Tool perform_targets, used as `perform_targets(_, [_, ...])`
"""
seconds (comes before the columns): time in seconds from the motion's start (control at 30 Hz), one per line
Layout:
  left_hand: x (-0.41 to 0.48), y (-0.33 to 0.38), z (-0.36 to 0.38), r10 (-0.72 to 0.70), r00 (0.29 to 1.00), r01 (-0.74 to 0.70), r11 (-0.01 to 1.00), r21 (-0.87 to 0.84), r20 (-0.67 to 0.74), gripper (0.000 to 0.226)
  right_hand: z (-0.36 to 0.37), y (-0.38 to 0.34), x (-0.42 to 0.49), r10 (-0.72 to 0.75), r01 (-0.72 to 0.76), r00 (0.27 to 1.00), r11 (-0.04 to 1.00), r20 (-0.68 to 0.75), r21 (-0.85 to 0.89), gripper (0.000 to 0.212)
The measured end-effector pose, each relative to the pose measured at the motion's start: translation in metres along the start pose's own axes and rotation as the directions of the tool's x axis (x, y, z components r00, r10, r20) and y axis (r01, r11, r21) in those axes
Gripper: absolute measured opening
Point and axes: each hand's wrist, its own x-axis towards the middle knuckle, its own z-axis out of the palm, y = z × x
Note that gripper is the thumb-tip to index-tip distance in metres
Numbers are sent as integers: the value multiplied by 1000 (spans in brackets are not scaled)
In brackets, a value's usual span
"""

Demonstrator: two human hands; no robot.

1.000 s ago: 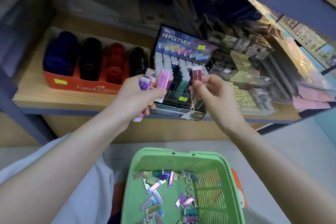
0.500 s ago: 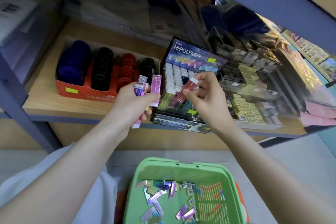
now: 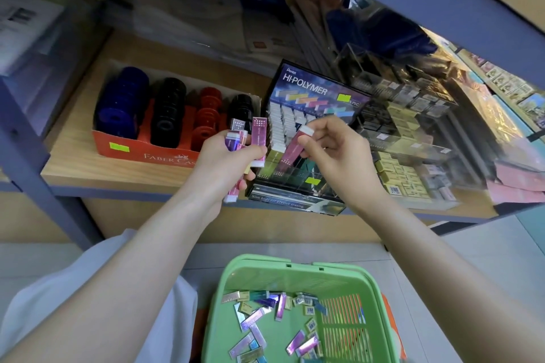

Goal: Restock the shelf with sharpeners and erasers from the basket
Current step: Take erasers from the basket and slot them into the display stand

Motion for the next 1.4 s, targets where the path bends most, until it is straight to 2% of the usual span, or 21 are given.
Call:
perform_targets(0.13, [-1, 0, -1, -6, 1000, 6, 1000, 1, -2, 19, -10, 6, 8, -93, 105, 994, 971, 64, -214, 11])
perform_targets(0.33, [1, 1, -4, -3, 1000, 3, 1000, 2, 4, 18, -4, 9, 5, -264, 296, 954, 901, 142, -316, 13])
perform_targets(0.47, [0, 2, -4, -8, 1000, 8, 1000, 5, 23, 18, 1, 13, 3, -286, 310, 951, 872, 119, -378, 18])
perform_targets(0.57, [-1, 3, -6, -2, 999, 2, 1000, 3, 47, 19, 3, 14, -1, -352, 355, 930, 784, 106, -509, 12])
perform_targets(0.6, [-1, 4, -7, 3, 998, -3, 1000, 0, 63, 18, 3, 12, -2, -351, 343, 932, 784, 86, -517, 8])
perform_targets(0.67, [-3, 6, -8, 12, 993, -12, 1000, 5, 114, 15, 3, 2, -4, -278, 256, 960, 860, 15, -442, 9])
perform_targets(0.73, [-5, 8, -8, 21, 982, -23, 1000, 10, 187, 14, 3, -12, -6, -155, 135, 987, 946, -45, -295, 12])
perform_targets(0.8, [-7, 9, -7, 33, 964, -42, 999, 28, 262, 17, 2, -25, -8, -39, 32, 999, 981, -35, -193, 13])
perform_targets(0.97, [-10, 9, -1, 41, 945, -70, 995, 77, 323, 17, 2, -37, -10, 188, -193, 979, 980, 71, 58, 11])
perform_targets(1.07, [-8, 9, -3, 37, 959, -41, 999, 7, 280, 16, -1, -40, -11, 219, -205, 976, 926, -10, 318, 12])
perform_targets(1.1, [-8, 9, -4, 29, 966, -24, 999, -20, 257, 15, -3, -40, -11, 216, -193, 976, 919, -29, 345, 12])
perform_targets(1.13, [-7, 9, -5, 18, 973, -6, 999, -51, 230, 14, -5, -39, -11, 190, -169, 981, 936, -40, 310, 13])
perform_targets(1.17, [-7, 10, -6, 2, 980, 15, 997, -81, 201, 12, -8, -37, -10, 146, -135, 988, 971, -42, 199, 13])
perform_targets(1.2, [-6, 10, -7, -19, 985, 38, 993, -108, 174, 12, -10, -32, -9, 96, -95, 995, 995, -22, 35, 13])
perform_targets(1.27, [-5, 10, -8, -57, 989, 76, 987, -139, 134, 13, -13, -22, -8, 57, -37, 996, 969, 76, -245, 17])
perform_targets(1.33, [-4, 10, -8, -86, 989, 104, 983, -151, 120, 14, -14, -15, -9, 35, 10, 990, 947, 134, -322, 18])
perform_targets(1.4, [-4, 11, -8, -108, 986, 126, 982, -144, 129, 16, -13, -14, -10, -2, 43, 993, 940, 120, -339, 14])
